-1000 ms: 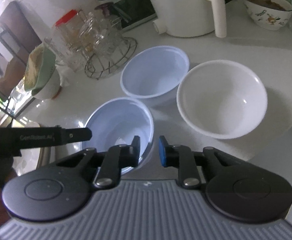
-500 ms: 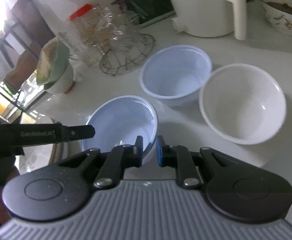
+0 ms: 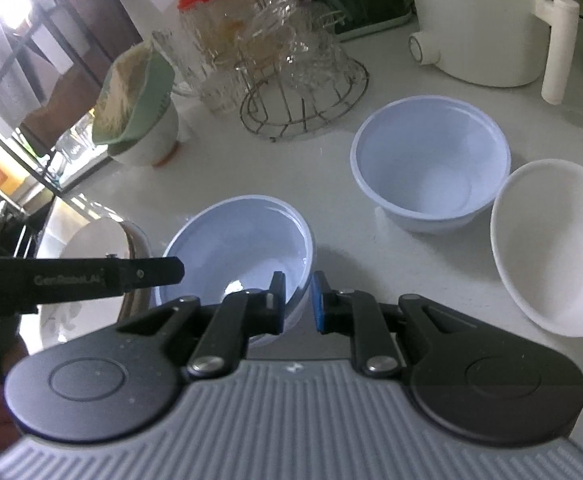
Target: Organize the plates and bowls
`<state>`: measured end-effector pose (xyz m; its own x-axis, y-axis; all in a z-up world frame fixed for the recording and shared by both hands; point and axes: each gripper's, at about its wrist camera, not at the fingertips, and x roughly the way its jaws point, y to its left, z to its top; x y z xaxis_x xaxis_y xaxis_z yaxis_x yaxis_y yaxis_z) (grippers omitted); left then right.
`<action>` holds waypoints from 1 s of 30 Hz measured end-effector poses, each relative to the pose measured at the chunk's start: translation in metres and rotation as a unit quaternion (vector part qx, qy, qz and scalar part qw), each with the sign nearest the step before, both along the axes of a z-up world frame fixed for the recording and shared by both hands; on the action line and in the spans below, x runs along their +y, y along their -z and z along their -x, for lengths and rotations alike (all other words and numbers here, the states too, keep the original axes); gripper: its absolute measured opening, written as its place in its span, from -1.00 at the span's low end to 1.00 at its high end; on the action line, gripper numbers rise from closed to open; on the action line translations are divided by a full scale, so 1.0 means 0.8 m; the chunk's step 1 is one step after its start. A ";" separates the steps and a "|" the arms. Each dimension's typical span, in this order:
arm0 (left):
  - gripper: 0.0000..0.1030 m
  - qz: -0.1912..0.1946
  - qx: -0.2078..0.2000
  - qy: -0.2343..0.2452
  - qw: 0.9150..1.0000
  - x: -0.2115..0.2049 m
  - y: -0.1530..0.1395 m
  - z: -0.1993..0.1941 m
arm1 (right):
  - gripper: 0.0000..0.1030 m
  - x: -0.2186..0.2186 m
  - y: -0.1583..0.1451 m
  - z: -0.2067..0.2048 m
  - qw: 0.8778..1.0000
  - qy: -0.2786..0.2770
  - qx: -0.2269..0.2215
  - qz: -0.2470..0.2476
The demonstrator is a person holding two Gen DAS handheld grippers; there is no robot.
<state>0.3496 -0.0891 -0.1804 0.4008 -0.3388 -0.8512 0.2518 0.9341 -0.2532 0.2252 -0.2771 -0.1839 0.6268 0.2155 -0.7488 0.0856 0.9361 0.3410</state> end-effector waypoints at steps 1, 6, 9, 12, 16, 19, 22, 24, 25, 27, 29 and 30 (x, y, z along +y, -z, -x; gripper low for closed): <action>-0.59 -0.003 -0.001 0.002 1.000 0.000 0.001 0.000 | -0.68 0.001 0.001 -0.001 1.000 -0.001 0.002 0.001; -0.59 -0.003 0.000 0.003 1.000 0.007 0.004 -0.002 | -0.68 0.004 0.007 -0.008 1.000 0.005 0.018 0.001; -0.58 -0.005 -0.004 0.000 1.000 0.012 -0.001 -0.003 | -0.65 0.004 0.006 -0.007 1.000 0.005 0.015 -0.006; -0.57 -0.005 -0.013 -0.001 1.000 0.018 -0.013 -0.002 | -0.64 0.004 0.000 -0.003 1.000 0.010 0.006 -0.012; -0.53 0.003 -0.025 -0.001 1.000 0.027 -0.034 0.002 | -0.63 0.005 -0.018 0.006 1.000 0.021 -0.017 0.002; -0.51 0.007 -0.034 0.000 0.999 0.033 -0.054 0.005 | -0.63 0.006 -0.035 0.014 0.999 0.025 -0.032 0.010; -0.48 0.011 -0.051 0.008 0.999 0.036 -0.080 0.012 | -0.63 0.007 -0.054 0.023 0.998 0.026 -0.048 0.020; -0.46 0.015 -0.064 0.011 0.998 0.039 -0.099 0.019 | -0.63 0.008 -0.070 0.030 0.998 0.028 -0.060 0.020; -0.45 0.017 -0.069 0.011 0.997 0.040 -0.108 0.022 | -0.63 0.008 -0.077 0.034 0.997 0.028 -0.066 0.020; -0.41 0.021 -0.082 0.012 0.996 0.044 -0.126 0.028 | -0.63 0.012 -0.094 0.041 0.996 0.031 -0.079 0.022; -0.35 0.024 -0.093 0.011 0.995 0.048 -0.140 0.033 | -0.63 0.014 -0.110 0.048 0.995 0.034 -0.092 0.023; -0.33 0.024 -0.100 0.012 0.995 0.049 -0.145 0.037 | -0.63 0.014 -0.117 0.052 0.994 0.036 -0.097 0.022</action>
<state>0.3200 -0.0498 -0.0644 0.5510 -0.3887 -0.7385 0.3241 0.9151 -0.2399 0.1839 -0.2661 -0.0906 0.7731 0.1345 -0.6198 0.0887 0.9447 0.3156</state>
